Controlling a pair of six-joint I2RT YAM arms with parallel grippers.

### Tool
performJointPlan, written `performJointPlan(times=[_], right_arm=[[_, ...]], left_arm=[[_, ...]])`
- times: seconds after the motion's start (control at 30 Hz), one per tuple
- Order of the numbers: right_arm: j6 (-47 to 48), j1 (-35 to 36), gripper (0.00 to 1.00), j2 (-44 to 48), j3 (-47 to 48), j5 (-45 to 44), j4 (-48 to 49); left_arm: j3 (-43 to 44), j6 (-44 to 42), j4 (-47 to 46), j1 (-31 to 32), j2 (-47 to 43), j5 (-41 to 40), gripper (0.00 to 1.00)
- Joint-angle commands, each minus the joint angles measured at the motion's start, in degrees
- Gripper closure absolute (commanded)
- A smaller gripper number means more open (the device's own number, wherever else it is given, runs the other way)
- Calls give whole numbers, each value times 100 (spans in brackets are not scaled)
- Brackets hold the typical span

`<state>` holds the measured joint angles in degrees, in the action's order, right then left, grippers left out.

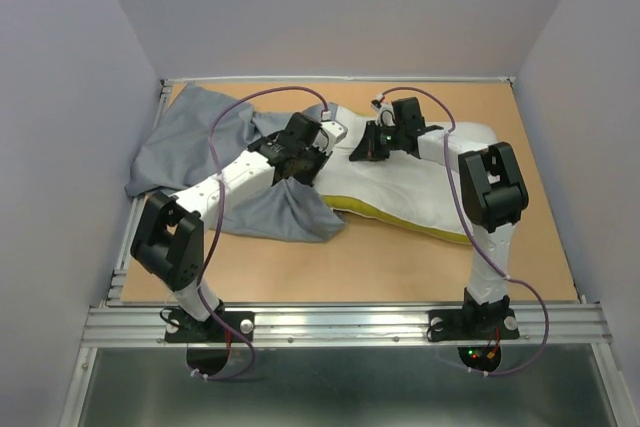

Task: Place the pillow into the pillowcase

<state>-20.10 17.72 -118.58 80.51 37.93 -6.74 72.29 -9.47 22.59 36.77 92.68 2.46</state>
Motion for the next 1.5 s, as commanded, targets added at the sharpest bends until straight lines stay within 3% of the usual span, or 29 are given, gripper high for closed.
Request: performJointPlan(times=[0.0, 0.17, 0.27, 0.53, 0.67, 0.77, 0.8, 0.83, 0.87, 0.97, 1.07, 1.2, 1.47], right_arm=[[252, 83, 99, -51, -299, 82, -477], [217, 83, 99, -60, -352, 135, -468], [138, 83, 99, -7, -387, 267, -460], [67, 83, 100, 564, -799, 908, -389], [506, 83, 99, 1221, -1518, 1268, -407], [884, 83, 99, 1530, -1932, 1366, -459], [1067, 83, 93, 1679, -2082, 1366, -486], [1148, 83, 80, 1750, -2118, 1375, -529], [1218, 83, 58, 1812, -2110, 1270, -643], [1587, 83, 38, 2049, -1847, 945, -933], [1947, 74, 29, 2181, -1426, 25, -1179], [2432, 39, 27, 2147, -880, -751, -1435], [3187, -294, 25, 1594, -124, -1692, -1444]], left_arm=[[478, 147, -123, 32, 101, 614, 100], [1084, 604, -693, 321, 109, 2072, 100], [1217, 921, -983, 506, 416, 2381, 100], [1033, 1615, -1722, 454, 1014, 2101, 100], [700, 1336, -1627, 199, 823, 2346, 100], [375, 984, -1486, -3, 366, 2409, 73], [339, 800, -1459, -82, 51, 2295, 53], [364, 781, -1416, -161, -74, 2198, 46], [539, 781, -1319, -336, -145, 1963, 42], [1118, 614, -847, -495, -15, 1610, 37], [2215, 403, -337, -496, 844, 942, 37], [3315, 437, 315, -478, 1709, 747, 41], [4073, 517, 404, -259, 2719, 589, 42]])
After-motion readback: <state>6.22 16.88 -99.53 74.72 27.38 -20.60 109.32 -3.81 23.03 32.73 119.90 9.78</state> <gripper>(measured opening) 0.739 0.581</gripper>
